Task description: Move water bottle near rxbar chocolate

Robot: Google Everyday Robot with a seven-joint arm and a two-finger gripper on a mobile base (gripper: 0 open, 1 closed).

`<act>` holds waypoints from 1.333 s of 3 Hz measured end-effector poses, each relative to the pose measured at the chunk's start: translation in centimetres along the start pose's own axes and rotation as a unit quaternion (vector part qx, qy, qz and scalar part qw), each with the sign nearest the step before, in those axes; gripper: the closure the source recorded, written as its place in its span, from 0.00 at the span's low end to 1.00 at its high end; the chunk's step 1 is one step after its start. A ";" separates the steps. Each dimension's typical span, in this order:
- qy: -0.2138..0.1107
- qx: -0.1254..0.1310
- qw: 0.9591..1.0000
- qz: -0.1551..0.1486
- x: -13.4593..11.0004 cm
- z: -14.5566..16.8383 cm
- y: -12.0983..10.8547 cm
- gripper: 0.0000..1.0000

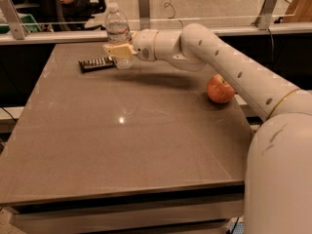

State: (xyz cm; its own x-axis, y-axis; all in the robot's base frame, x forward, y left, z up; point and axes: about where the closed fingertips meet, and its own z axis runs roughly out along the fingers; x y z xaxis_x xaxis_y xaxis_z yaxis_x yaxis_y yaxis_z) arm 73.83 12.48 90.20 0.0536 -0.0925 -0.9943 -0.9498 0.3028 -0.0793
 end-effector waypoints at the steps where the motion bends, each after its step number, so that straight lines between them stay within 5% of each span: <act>1: 0.000 -0.007 1.000 0.001 1.0 0.0 -0.9 1.00; 2: -0.006 -0.019 1.000 0.003 1.9 0.3 -1.4 0.85; 4: -0.013 -0.034 0.999 0.002 2.4 0.5 -1.7 0.39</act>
Offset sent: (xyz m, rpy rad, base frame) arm 0.0230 -0.0093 -0.0297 0.0232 0.0084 0.0608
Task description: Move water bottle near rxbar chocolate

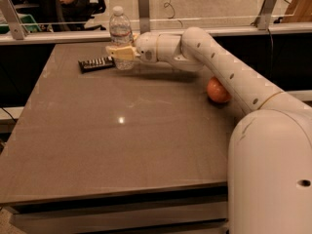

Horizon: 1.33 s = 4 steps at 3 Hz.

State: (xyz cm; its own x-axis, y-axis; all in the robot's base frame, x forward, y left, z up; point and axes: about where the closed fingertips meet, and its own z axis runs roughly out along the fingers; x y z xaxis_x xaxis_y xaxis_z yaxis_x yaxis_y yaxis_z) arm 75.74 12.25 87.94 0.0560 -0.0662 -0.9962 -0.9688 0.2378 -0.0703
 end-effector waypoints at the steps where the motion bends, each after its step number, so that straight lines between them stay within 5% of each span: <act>1: 0.000 0.000 1.000 0.000 -0.1 0.0 0.0 0.15; 2: 0.000 0.000 1.000 0.000 -0.1 0.0 0.0 0.00; 4: 0.009 -0.011 1.000 -0.017 -1.1 -1.8 -1.0 0.00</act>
Offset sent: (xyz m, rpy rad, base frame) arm 0.0048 -0.0184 0.0037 -0.0160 -0.0112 0.0261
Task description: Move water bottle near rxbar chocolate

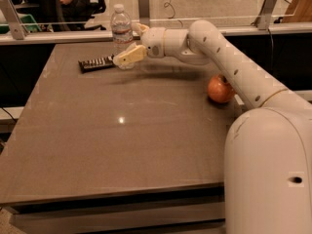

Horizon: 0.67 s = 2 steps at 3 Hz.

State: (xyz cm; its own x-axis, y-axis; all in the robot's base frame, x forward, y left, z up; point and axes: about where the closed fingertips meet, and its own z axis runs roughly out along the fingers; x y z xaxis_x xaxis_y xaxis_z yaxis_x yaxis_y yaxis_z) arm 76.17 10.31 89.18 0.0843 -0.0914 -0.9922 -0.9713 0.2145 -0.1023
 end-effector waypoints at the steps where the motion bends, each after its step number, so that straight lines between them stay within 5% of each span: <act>1: 0.017 0.007 1.000 -0.025 -1.9 -3.3 -1.2 0.00; 2: 0.039 0.029 0.998 -0.050 -3.7 -8.0 -1.9 0.00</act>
Offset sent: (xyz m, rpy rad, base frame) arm -0.0104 -0.1513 0.0753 -0.1641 -0.1380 -0.1340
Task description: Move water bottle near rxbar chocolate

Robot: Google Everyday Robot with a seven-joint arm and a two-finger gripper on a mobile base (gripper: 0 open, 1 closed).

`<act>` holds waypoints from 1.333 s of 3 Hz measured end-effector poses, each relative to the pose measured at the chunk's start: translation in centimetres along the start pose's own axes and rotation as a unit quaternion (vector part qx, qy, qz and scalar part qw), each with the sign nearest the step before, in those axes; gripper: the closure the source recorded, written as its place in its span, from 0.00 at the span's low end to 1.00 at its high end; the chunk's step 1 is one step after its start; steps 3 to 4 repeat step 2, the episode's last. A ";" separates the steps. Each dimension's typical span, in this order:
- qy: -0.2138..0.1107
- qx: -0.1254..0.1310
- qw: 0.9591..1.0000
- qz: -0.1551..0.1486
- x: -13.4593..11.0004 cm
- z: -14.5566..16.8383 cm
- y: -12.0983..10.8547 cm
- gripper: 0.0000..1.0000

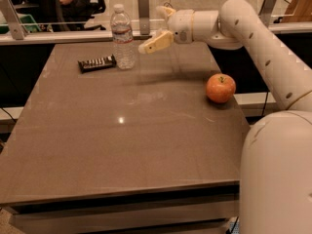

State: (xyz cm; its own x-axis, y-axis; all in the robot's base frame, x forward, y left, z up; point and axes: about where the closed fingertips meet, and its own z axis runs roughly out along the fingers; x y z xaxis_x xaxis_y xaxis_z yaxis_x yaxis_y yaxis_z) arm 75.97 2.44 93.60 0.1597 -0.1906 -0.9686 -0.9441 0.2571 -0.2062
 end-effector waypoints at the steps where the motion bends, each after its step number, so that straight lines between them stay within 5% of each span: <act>1: 0.014 0.042 0.999 -0.023 -1.8 -6.1 -0.3 0.00; 4: 0.015 0.043 0.999 -0.020 -1.5 -6.5 -0.3 0.00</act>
Offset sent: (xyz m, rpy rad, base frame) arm -0.0107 -0.0369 0.0216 -0.0186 -0.0425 -0.0529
